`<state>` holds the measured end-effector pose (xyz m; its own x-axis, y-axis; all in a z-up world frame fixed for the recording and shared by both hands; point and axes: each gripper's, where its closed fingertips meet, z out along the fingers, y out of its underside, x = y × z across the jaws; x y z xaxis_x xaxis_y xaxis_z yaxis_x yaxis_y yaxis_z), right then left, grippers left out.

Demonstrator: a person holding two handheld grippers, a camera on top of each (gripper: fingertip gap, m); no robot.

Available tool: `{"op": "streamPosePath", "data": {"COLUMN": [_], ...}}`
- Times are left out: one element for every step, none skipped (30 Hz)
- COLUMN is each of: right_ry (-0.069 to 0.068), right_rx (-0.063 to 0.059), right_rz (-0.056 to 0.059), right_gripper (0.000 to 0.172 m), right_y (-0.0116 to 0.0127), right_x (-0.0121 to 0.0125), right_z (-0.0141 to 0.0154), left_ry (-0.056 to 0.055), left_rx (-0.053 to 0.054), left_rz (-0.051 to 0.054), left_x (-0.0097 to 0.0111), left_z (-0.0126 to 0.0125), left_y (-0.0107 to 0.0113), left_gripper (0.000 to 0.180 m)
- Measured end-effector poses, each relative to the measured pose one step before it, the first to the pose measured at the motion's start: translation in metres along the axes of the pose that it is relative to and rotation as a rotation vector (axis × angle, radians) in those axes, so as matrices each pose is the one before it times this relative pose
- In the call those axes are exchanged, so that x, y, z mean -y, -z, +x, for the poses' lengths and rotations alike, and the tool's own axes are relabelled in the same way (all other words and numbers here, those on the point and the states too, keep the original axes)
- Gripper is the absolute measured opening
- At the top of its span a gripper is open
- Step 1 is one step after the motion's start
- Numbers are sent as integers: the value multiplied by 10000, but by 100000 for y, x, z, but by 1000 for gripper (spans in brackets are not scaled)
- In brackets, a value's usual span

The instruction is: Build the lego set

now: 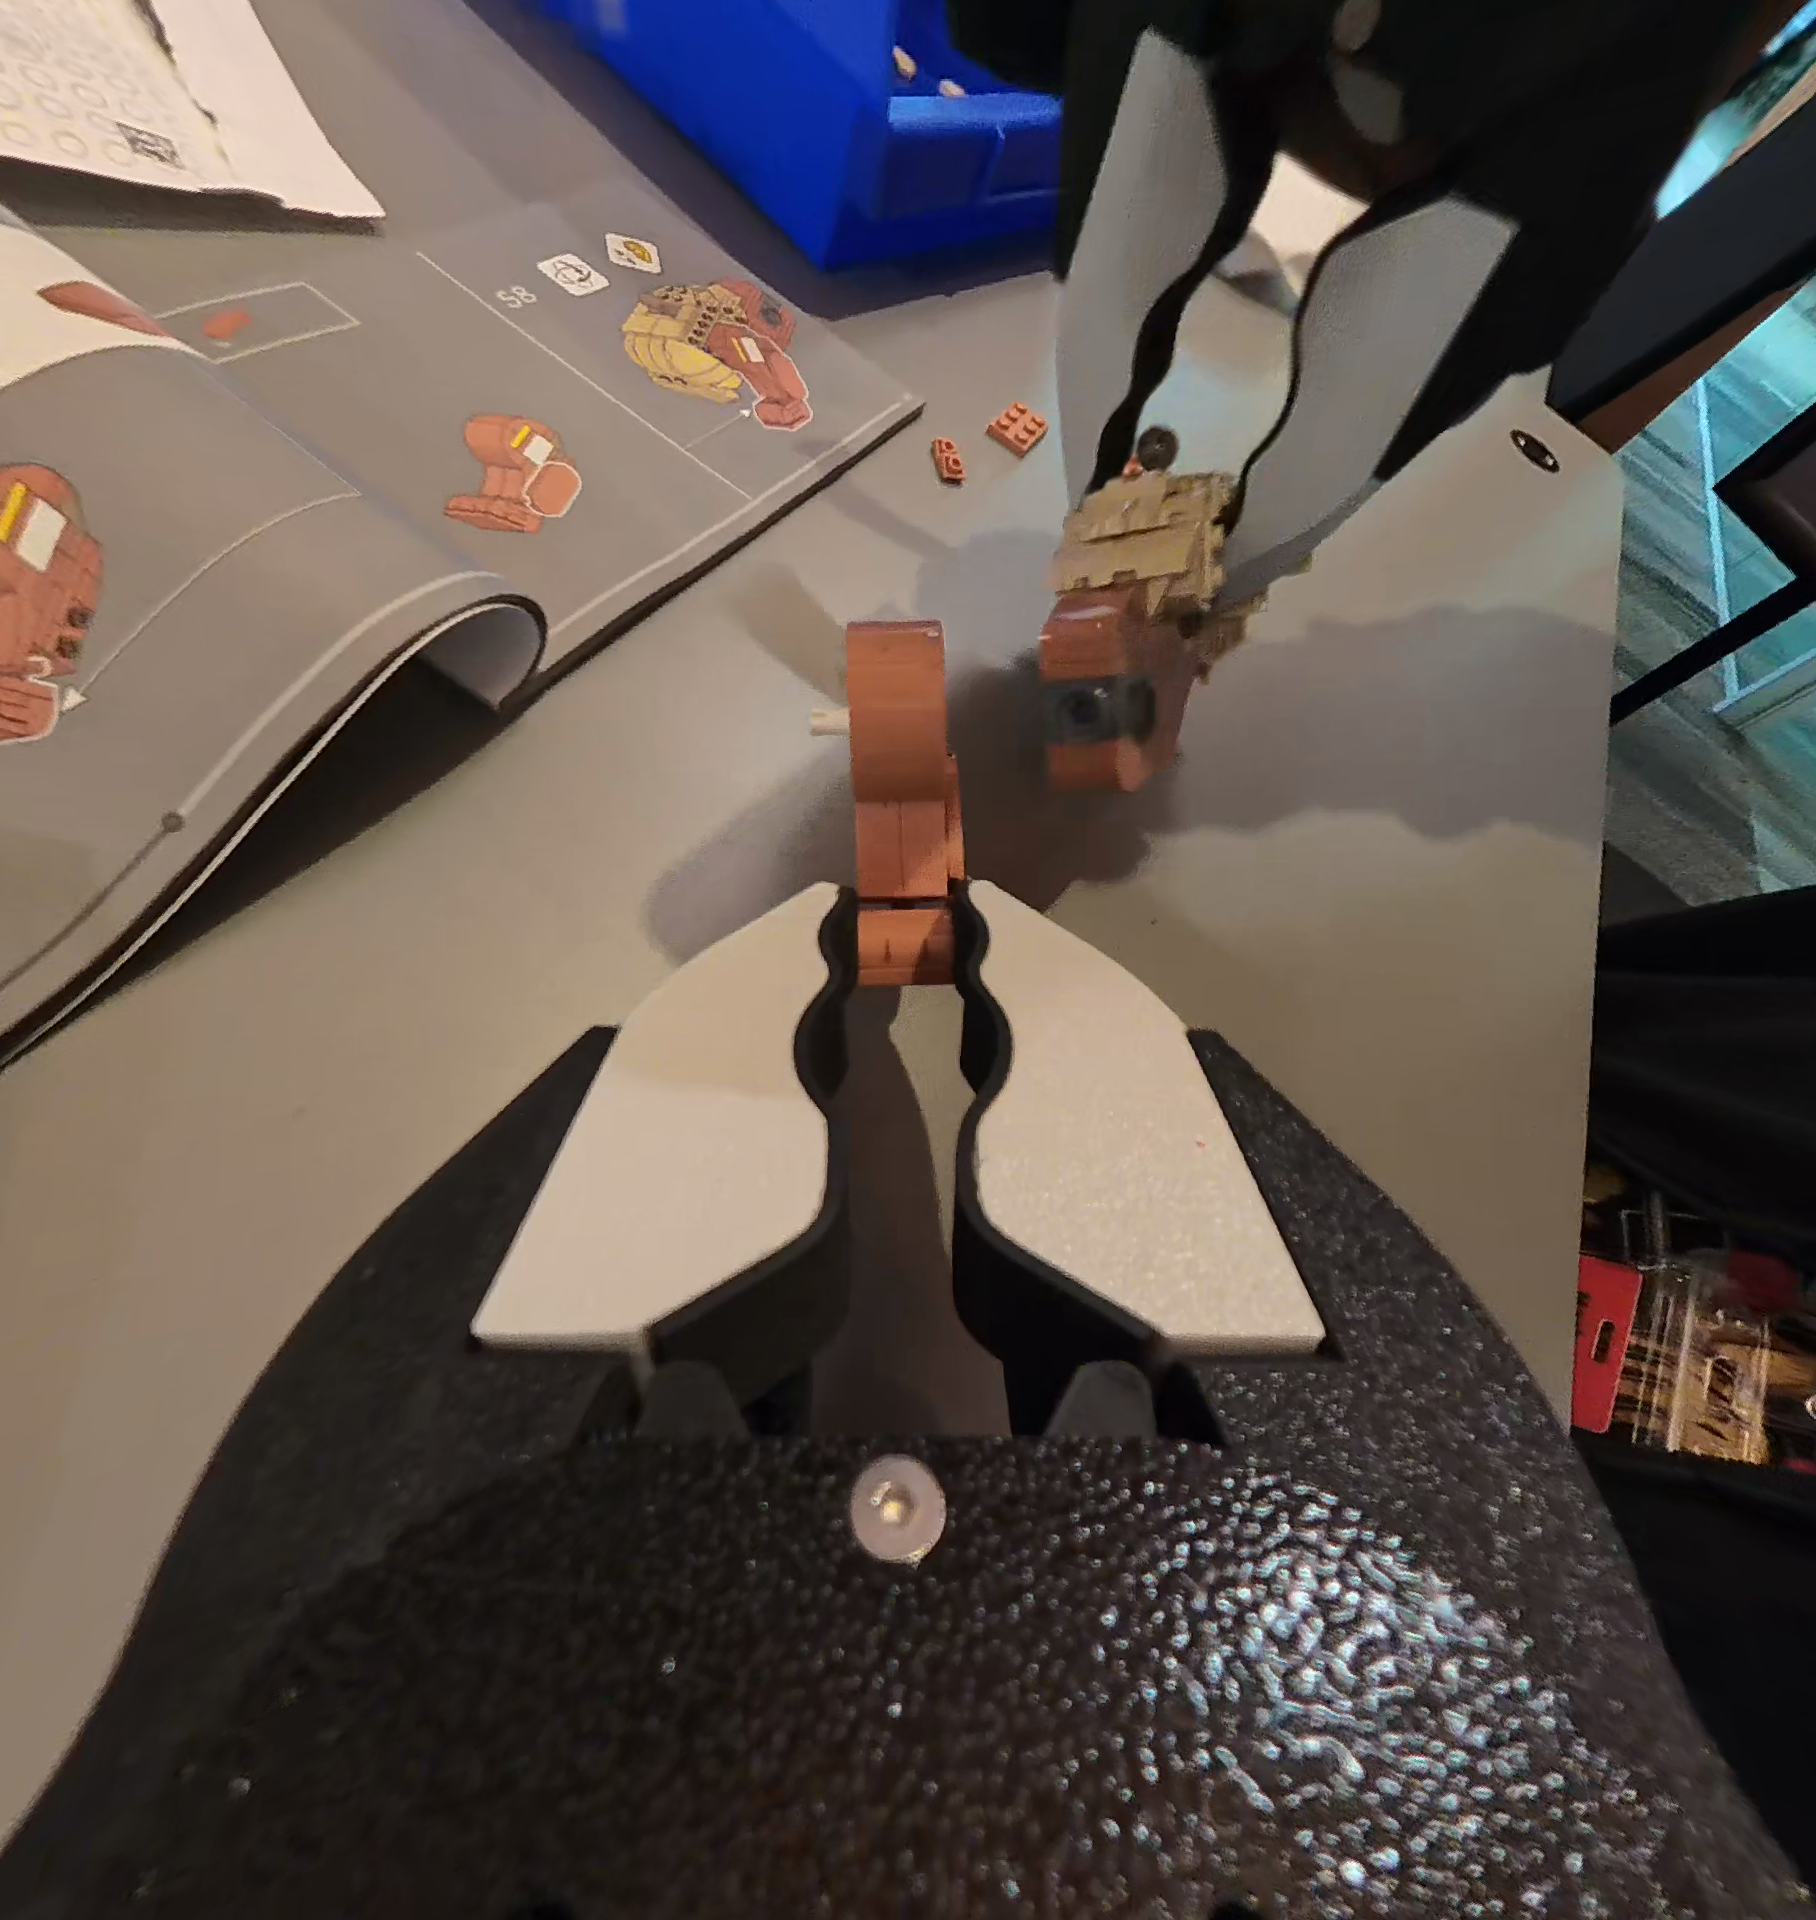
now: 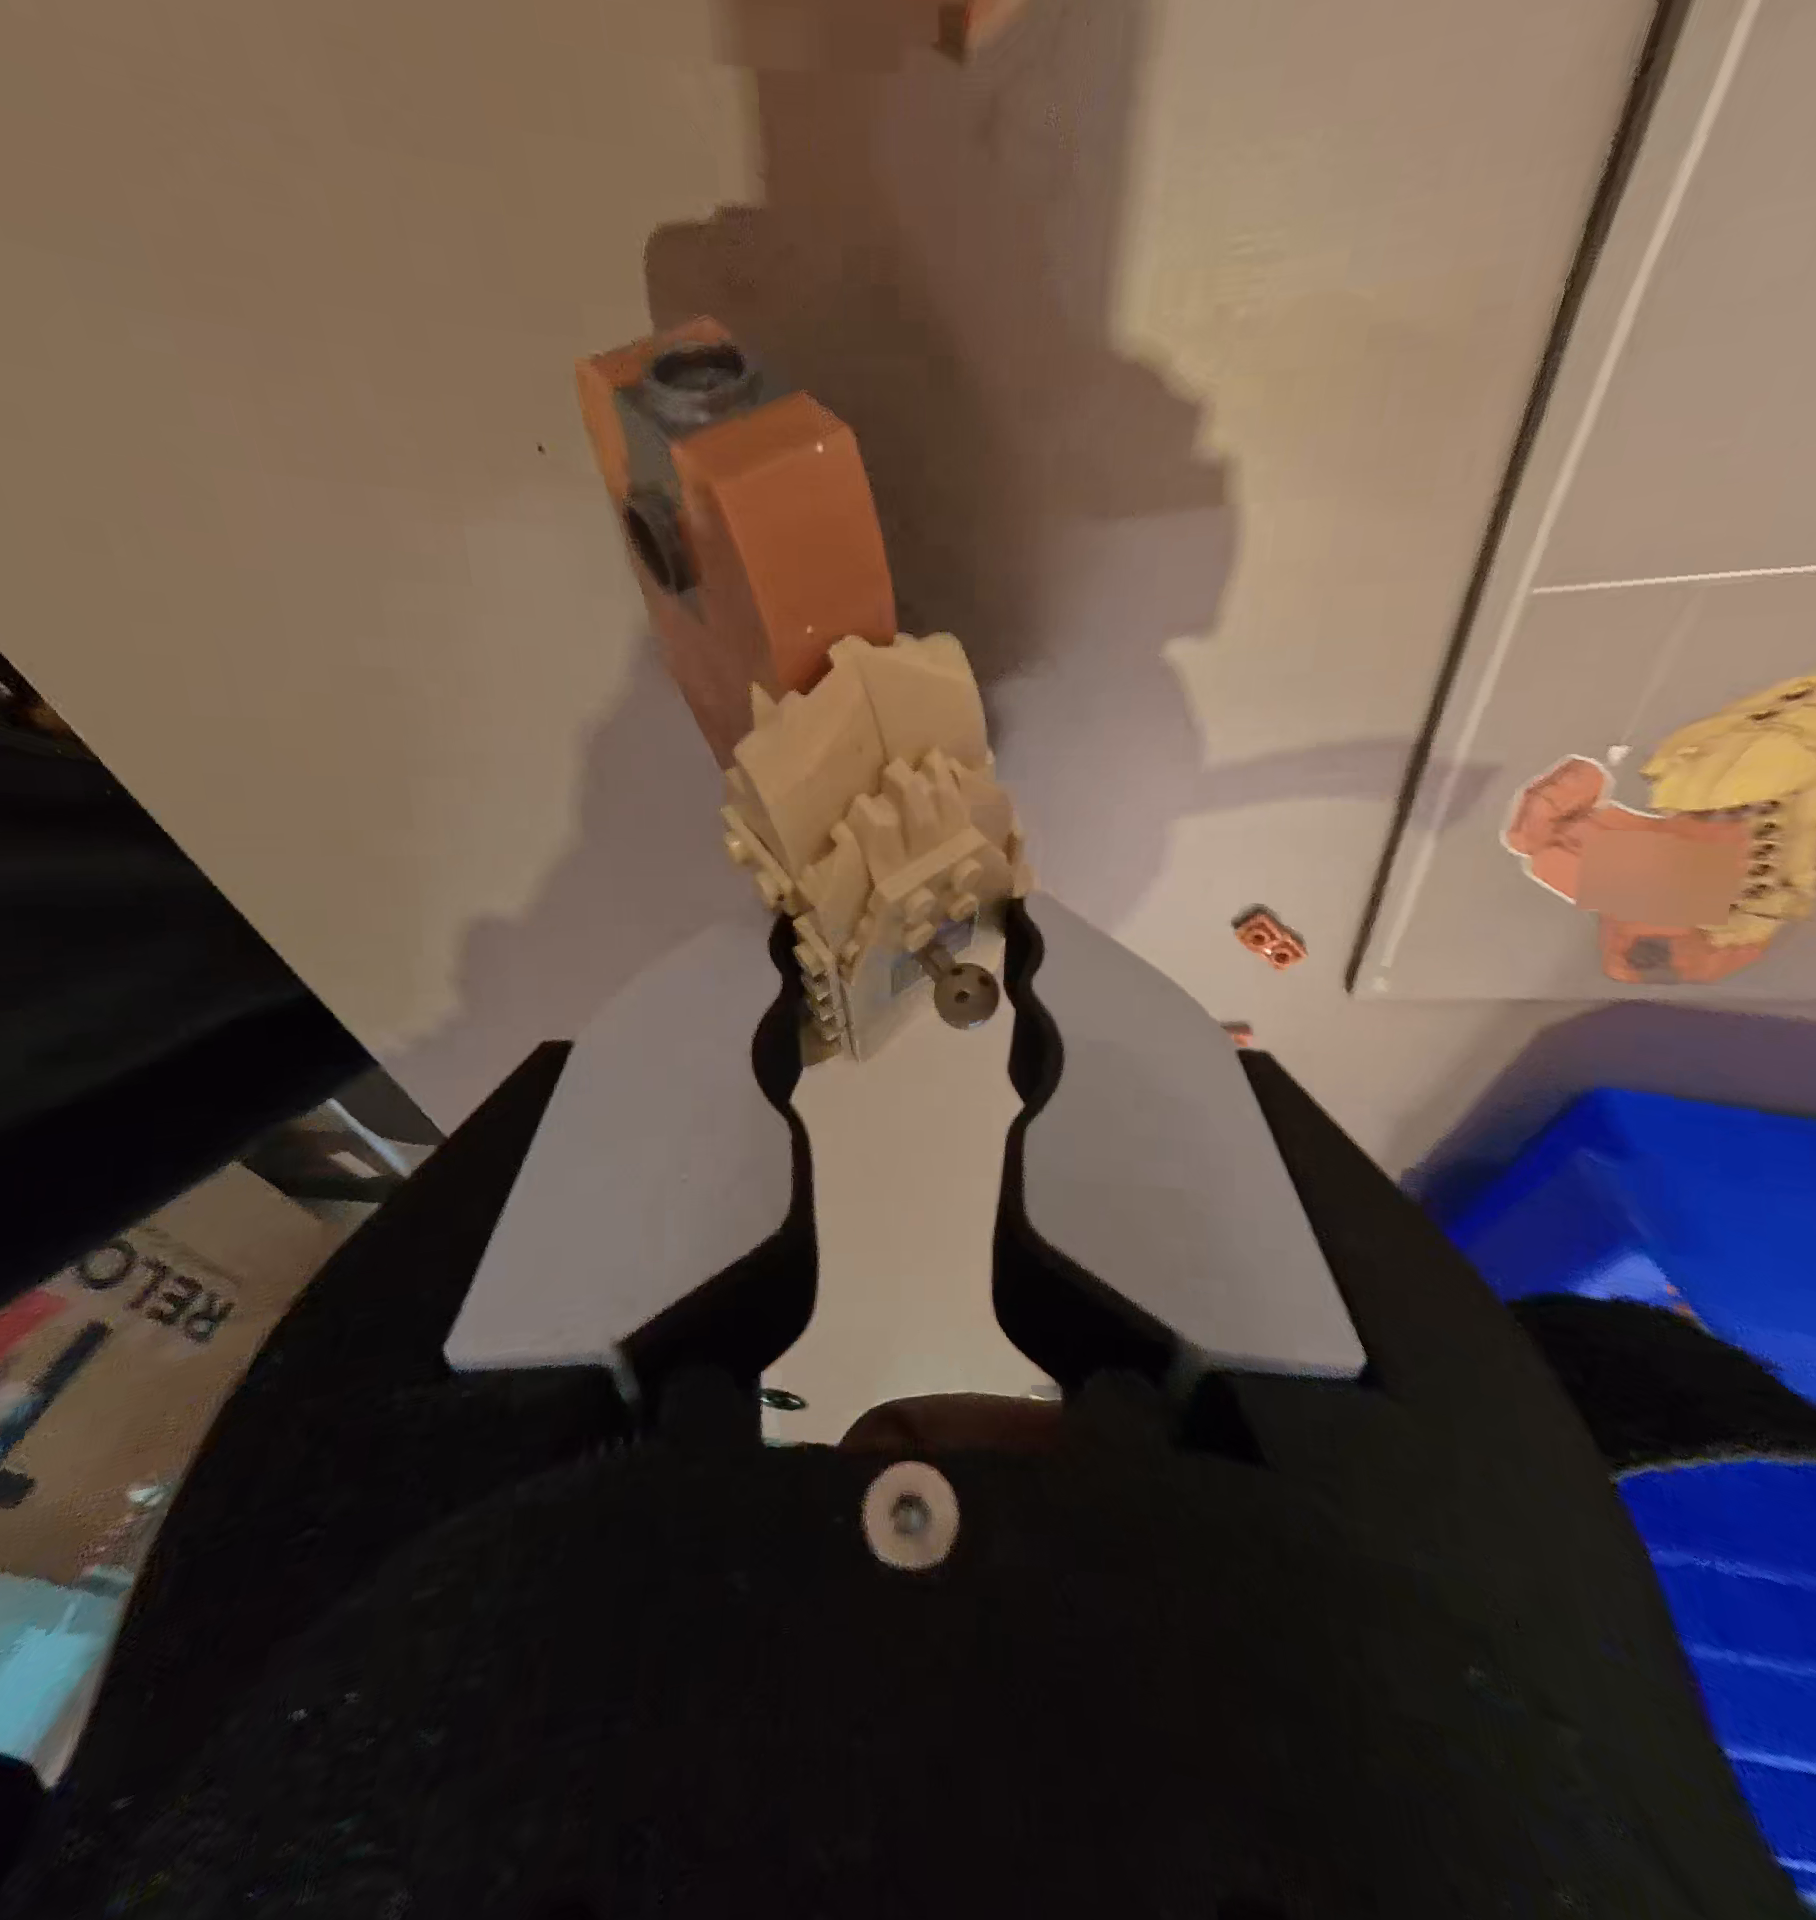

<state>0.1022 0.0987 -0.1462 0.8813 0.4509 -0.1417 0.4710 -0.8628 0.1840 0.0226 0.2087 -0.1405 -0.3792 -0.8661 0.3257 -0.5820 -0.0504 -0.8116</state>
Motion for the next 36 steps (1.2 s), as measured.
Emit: {"op": "streamPosePath", "data": {"right_ry": [-142,-183,-156,-136,-133,-106,-106,-89,4,85,133,131,61,29,11,-49,-83,-72,-49,-44,-68,-92,-93,-32,57,117,213,313,296,226,171,125,103,99,101,105], "right_rx": [142,162,183,166,144,147,125,111,69,-36,-96,-40,38,72,96,113,95,97,115,103,84,63,-26,-172,-252,-334,-469,-420,-254,-204,-199,-175,-162,-127,-94,-86], "right_rz": [86,119,159,196,221,278,323,316,274,244,273,330,374,444,530,555,563,563,542,535,526,509,456,379,306,217,127,96,96,45,4,-4,-6,15,42,77], "right_gripper": [37,37,37,37,37,37,37,37,37,37,38,41,43,46,47,47,47,47,47,46,46,46,46,46,46,46,45,44,43,41,41,40,39,39,38,38], "right_y": [-297,-275,-211,-136,-78,15,46,32,25,61,124,190,260,291,329,367,399,420,446,442,428,405,399,368,343,293,216,118,26,-92,-196,-277,-305,-292,-258,-150], "right_x": [120,115,124,141,151,207,241,199,103,25,2,-9,-17,22,83,88,81,51,10,-17,-37,-67,-125,-202,-310,-408,-486,-499,-446,-412,-377,-283,-191,-61,50,161], "right_z": [-22,-13,-13,0,33,19,21,38,71,178,254,215,172,178,175,164,206,168,130,149,168,195,291,432,467,533,659,504,251,222,233,224,200,129,56,11], "left_ry": [-60,-53,-55,-50,-32,6,6,14,43,34,12,8,0,3,-8,4,41,18,9,21,49,58,54,25,7,33,39,6,-28,-48,-61,-49,-37,-15,9,0], "left_rx": [-50,-41,-19,-8,-1,-2,-17,-10,18,24,16,2,-20,-17,-3,-3,-12,-1,4,-6,6,23,5,-18,-3,5,-30,-51,-45,-40,-36,-22,-29,-35,2,42], "left_rz": [-26,-30,-24,-18,1,2,6,6,3,11,28,37,45,51,64,52,-6,-16,8,35,39,52,63,67,73,64,43,35,31,12,-2,-15,-27,-62,-84,-94], "left_x": [-7,-18,-28,-4,8,4,-5,-7,-20,-13,2,16,23,47,56,8,-50,-47,7,43,42,67,71,71,66,11,-39,-73,-86,-117,-124,-127,-117,-160,-181,-165], "left_z": [180,152,101,63,33,-12,-17,-28,-88,-90,-58,-43,9,21,-8,-22,-14,-21,-40,-16,-59,-85,-49,6,50,93,190,289,353,384,409,407,438,412,354,276], "left_y": [-71,-63,-43,-35,-26,-32,-18,-30,-24,-11,5,16,19,20,6,-41,-52,-46,-14,8,26,56,57,53,82,77,78,73,59,41,-3,-46,-96,-153,-201,-230], "left_gripper": [17,17,17,17,17,17,17,17,17,17,16,16,16,16,16,16,17,17,17,17,17,17,16,16,16,16,16,16,16,16,16,16,17,17,17,17]}}
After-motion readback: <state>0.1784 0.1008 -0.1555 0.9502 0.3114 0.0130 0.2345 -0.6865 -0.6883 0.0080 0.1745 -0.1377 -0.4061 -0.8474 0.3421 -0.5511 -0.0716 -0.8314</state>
